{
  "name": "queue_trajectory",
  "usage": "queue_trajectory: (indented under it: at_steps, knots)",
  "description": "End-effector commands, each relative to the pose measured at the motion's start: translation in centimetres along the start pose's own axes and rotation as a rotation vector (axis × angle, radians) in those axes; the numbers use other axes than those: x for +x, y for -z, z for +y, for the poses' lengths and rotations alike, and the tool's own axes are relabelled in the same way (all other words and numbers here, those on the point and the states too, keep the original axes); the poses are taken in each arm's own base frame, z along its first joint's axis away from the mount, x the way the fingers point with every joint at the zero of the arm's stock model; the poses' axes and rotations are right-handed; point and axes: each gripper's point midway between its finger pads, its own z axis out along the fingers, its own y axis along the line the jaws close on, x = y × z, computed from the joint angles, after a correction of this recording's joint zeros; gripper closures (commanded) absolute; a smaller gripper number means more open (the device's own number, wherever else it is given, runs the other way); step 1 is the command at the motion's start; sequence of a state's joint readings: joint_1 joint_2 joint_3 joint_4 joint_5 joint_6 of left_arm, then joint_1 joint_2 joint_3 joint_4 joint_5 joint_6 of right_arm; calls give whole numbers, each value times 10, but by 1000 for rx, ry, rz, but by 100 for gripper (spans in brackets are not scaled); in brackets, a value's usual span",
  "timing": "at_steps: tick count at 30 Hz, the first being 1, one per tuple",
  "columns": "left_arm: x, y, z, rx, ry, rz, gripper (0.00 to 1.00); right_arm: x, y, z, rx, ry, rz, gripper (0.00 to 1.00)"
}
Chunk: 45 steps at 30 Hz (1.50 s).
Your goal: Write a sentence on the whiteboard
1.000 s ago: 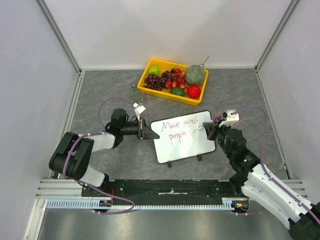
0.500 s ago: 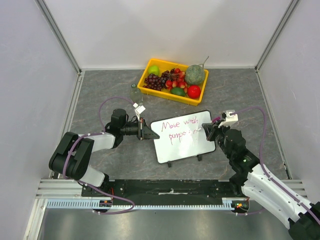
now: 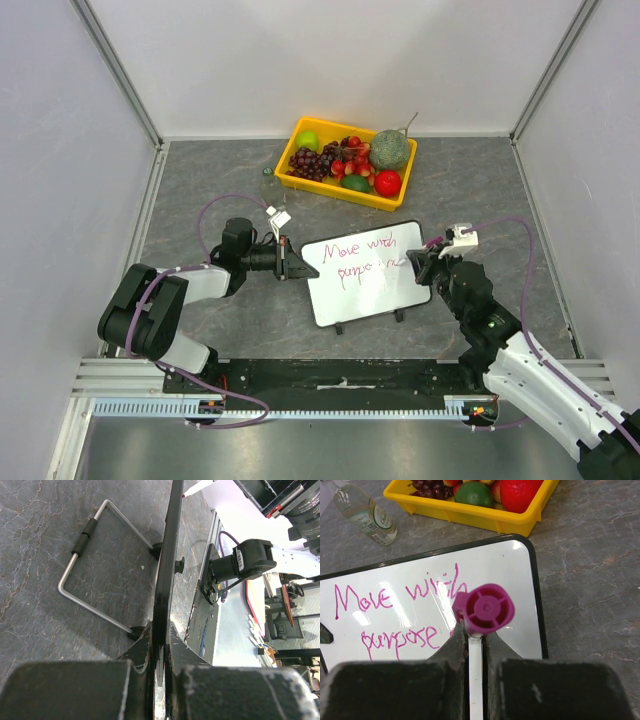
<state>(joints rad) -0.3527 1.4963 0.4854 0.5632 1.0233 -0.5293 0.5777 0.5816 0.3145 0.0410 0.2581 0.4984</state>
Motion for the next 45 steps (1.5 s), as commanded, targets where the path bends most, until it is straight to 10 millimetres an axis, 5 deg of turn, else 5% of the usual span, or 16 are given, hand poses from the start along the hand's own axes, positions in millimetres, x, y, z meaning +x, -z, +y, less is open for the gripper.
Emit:
queue_trajectory:
  at_steps: [1,15,28,36,45]
  knots:
    - [21,2,21,-72,21,36,98,-6,0,-14,78,9,-25,100]
    - [21,2,20,-69,20,36,98,-38,-9,0,53,2,-89,100]
    - [21,2,21,-71,26,37,98,-35,-10,20,-45,-16,-59,100]
    - [21,2,21,-69,26,39,98,-50,-1,12,-4,-12,-111,100]
    - [21,2,21,-68,24,38,98,-36,-6,-4,63,10,-83,100]
